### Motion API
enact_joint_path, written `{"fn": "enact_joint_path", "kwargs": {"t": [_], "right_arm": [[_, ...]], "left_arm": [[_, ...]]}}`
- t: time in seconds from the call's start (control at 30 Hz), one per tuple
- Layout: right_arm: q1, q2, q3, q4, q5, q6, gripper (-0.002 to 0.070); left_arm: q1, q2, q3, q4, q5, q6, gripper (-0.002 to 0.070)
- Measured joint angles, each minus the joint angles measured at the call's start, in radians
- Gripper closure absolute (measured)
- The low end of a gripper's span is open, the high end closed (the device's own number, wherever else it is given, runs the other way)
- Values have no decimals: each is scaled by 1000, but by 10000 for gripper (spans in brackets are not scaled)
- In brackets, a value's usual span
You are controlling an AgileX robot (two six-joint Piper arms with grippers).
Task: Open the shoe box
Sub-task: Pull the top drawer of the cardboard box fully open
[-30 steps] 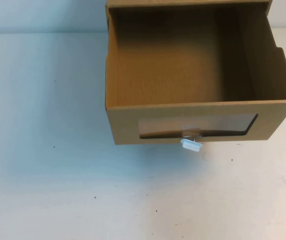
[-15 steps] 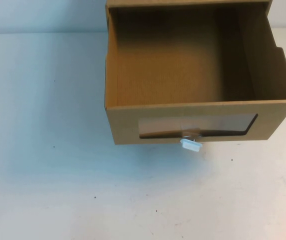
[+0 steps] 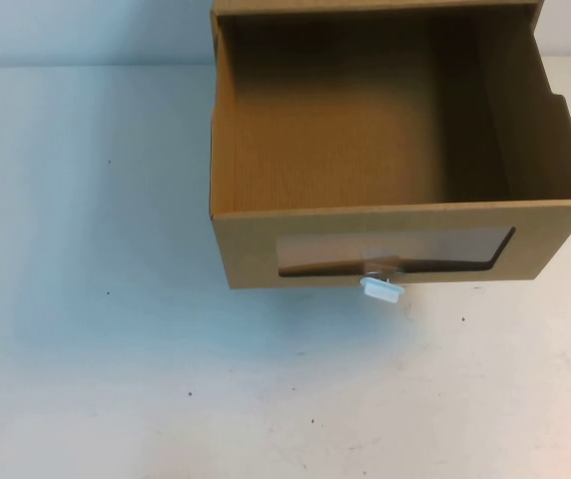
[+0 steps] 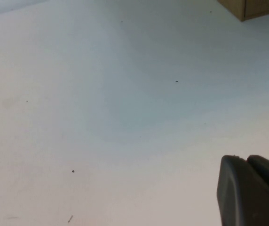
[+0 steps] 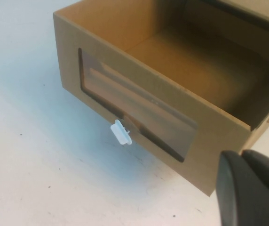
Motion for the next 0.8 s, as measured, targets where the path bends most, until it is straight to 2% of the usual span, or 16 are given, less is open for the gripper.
{"fn": "enact_joint_path", "kwargs": {"t": [0.6, 0.7, 0.8], "right_arm": [[-3, 0, 0, 2, 2, 0, 690], [-55, 0, 0, 4, -15, 11, 690], [-190, -2, 0, 69, -75, 77, 690]], "left_arm": [[0, -1, 0, 0, 0, -1, 680], [0, -1, 0, 0, 0, -1, 680], [0, -1, 0, 0, 0, -1, 680]]}}
